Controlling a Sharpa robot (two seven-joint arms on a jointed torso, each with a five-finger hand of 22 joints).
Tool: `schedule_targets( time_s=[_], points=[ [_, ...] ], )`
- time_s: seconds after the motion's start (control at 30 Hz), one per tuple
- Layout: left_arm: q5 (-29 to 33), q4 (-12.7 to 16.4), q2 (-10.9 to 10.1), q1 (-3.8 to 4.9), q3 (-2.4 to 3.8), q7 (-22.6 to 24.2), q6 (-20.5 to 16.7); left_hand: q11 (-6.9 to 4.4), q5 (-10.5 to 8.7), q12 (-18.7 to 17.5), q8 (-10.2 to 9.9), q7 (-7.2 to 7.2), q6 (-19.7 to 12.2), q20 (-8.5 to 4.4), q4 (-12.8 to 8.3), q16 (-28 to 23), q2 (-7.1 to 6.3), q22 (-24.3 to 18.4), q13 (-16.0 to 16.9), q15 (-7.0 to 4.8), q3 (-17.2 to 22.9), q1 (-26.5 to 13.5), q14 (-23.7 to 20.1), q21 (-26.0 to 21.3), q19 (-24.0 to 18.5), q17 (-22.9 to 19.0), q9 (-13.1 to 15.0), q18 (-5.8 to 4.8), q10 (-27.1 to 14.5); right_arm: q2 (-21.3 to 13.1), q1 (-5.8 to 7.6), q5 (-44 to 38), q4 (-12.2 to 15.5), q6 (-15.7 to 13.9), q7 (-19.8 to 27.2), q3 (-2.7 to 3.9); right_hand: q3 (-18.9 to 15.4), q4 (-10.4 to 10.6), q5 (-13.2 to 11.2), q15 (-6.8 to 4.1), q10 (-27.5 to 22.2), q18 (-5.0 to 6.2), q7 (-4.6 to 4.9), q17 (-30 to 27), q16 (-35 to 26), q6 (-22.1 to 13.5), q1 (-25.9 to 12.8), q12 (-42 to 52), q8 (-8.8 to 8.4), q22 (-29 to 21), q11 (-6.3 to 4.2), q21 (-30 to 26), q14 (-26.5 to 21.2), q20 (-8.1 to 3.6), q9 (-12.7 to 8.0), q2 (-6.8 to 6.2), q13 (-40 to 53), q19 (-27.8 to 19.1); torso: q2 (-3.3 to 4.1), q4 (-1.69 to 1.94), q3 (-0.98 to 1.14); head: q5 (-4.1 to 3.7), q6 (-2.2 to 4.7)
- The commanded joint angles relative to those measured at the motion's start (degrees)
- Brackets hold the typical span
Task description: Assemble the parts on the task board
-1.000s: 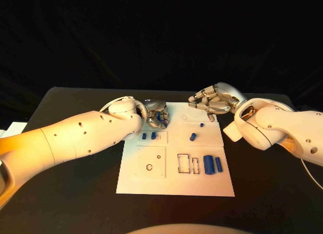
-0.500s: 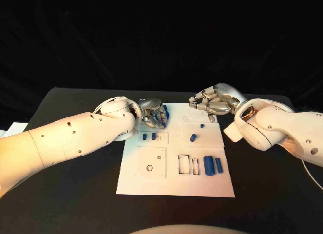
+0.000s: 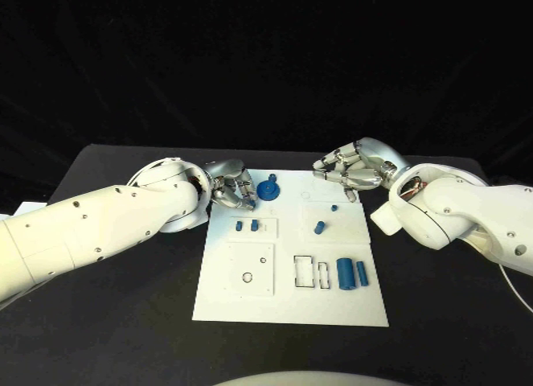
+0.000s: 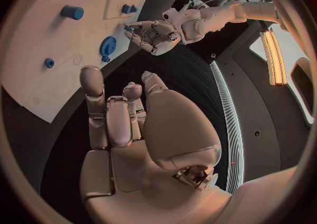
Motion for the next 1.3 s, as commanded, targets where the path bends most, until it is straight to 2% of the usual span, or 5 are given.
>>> schedule_targets(
  time_s=[0.03, 0.13, 0.47, 1.3],
  points=[
    [1.2, 0.4, -0.5, 0.02, 0.05, -0.3, 0.1, 0.0, 0.05, -0.2, -0.3, 0.15, 0.3, -0.07, 0.0, -0.3, 0.03, 0.9, -0.1, 0.24, 0.4, -0.5, 1.1, 0.4, 0.3, -0.1, 0.0, -0.71, 0.4, 0.0, -0.05, -0.2, 0.0, 0.4, 0.4, -0.01, 0.0, 0.3, 0.2, -0.02, 0.1, 0.53, 0.02, 0.0, -0.1, -0.2, -0.3, 0.3, 0.39, 0.1, 0.06, -0.2, 1.6, -0.08, -0.1, 0.46, 0.0, -0.1, 0.0, -0.07, -0.01, 0.05, -0.02],
    [1.3, 0.4, -0.8, 0.0, 0.05, -0.4, 0.2, -0.04, 0.05, -0.3, -0.3, 0.1, 0.4, -0.06, 0.0, -0.4, 0.03, 0.9, -0.1, 0.23, 0.5, -0.6, 1.1, 0.4, 0.3, -0.1, 0.0, -0.71, 0.5, 0.0, -0.07, -0.2, 0.0, 0.4, 0.4, -0.01, 0.0, 0.3, 0.2, -0.02, 0.1, 0.53, 0.02, 0.0, -0.1, -0.2, -0.3, 0.3, 0.39, 0.1, 0.06, -0.2, 1.6, -0.08, -0.1, 0.46, 0.0, -0.1, 0.0, -0.07, -0.05, 0.1, -0.07],
    [1.4, -0.2, -0.6, -0.01, 0.02, -1.3, 1.4, -0.05, 0.04, -0.5, -0.4, 0.05, 0.4, -0.06, -0.1, -0.4, -0.04, 1.0, -0.1, 0.21, 0.6, -0.7, 1.1, 0.5, 0.3, -0.2, 0.0, -0.72, 0.6, 0.1, -0.09, -0.2, 0.0, 0.5, 0.4, -0.01, 0.0, 0.3, 0.2, -0.02, 0.1, 0.53, 0.02, 0.0, -0.1, -0.2, -0.3, 0.3, 0.39, 0.1, 0.06, -0.2, 1.6, -0.08, -0.1, 0.46, 0.0, -0.1, -0.01, -0.06, 0.06, 0.29, -0.05],
    [1.0, -0.7, 0.4, -0.1, -0.1, -1.3, 3.4, -0.09, 0.04, -0.6, -0.5, -0.02, 0.5, -0.05, -0.1, -0.4, -0.05, 1.1, -0.1, 0.21, 0.7, -0.8, 1.0, 0.5, 0.3, -0.4, 0.0, -0.72, 0.7, 0.0, -0.1, -0.2, 0.1, 0.5, 0.4, -0.01, 0.0, 0.3, 0.2, -0.02, 0.1, 0.53, 0.02, 0.0, -0.1, -0.2, -0.3, 0.3, 0.39, 0.1, 0.06, -0.2, 1.6, -0.08, -0.1, 0.46, 0.0, -0.1, 0.02, -0.08, 0.01, 0.2, -0.37]
  ],
)
